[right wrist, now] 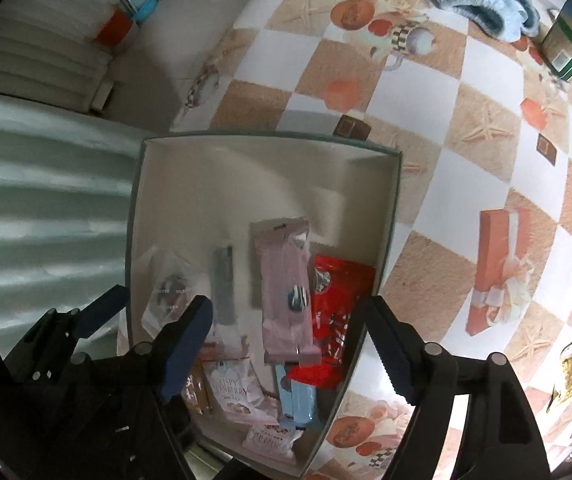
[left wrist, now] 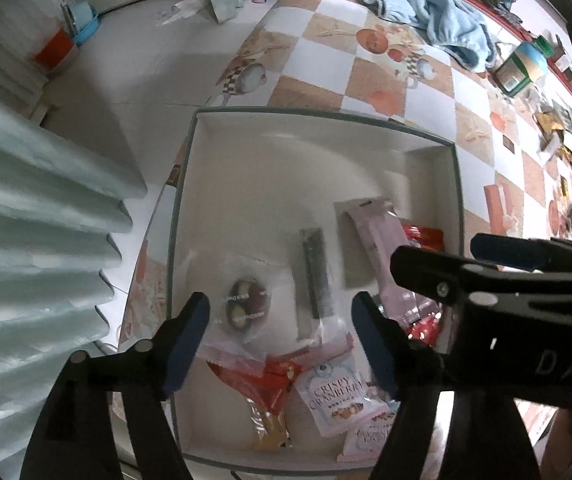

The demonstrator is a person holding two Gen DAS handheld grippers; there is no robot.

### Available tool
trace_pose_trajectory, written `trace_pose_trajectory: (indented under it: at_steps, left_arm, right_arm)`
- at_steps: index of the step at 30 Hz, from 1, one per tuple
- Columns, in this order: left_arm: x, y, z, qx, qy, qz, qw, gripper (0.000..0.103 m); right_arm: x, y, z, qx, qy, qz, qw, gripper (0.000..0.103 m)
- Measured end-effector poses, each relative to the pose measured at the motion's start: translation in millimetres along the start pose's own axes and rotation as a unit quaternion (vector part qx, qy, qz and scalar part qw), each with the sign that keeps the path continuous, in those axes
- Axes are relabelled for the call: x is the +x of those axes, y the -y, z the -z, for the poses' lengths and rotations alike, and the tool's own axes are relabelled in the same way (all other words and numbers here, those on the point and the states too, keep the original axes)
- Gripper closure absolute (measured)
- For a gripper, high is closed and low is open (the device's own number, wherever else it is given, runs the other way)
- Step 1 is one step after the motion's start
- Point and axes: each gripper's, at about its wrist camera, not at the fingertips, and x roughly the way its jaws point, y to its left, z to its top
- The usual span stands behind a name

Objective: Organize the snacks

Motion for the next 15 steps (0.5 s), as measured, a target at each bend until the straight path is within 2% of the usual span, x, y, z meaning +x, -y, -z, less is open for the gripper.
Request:
trace_pose_trajectory:
  at_steps: [5,6,7,11,15]
  left_arm:
    - [-12,13,8,0.019,0.003,-0.004,0.9998,0.025]
    - [-14,15,10,0.022,0.003,-0.003,0.9998,0.025]
    - [-17,20,13,0.025,0.004,-0.003,0.9997,0.025]
    - [-21,35,21,0.037,-0.001,0.007,0.9993,0.024]
    - [-23,60,32,0.057,-0.011,0.018,0.9981,0.024]
  right_arm:
    - [-15,11,13,0.011,0.001,-0.006,1.0,0.021]
    - [-18,17,17,0.016,-0.001,-0.007,1.0,0.014]
    - [-22,24,22,0.023,-0.002,-0.006,1.0,0.0]
    - [-35,53,42,0.056,0.005,0.0,0.998,0.0]
    - [-44,94,77,0.103,0.001,0.017,0.995,0.0]
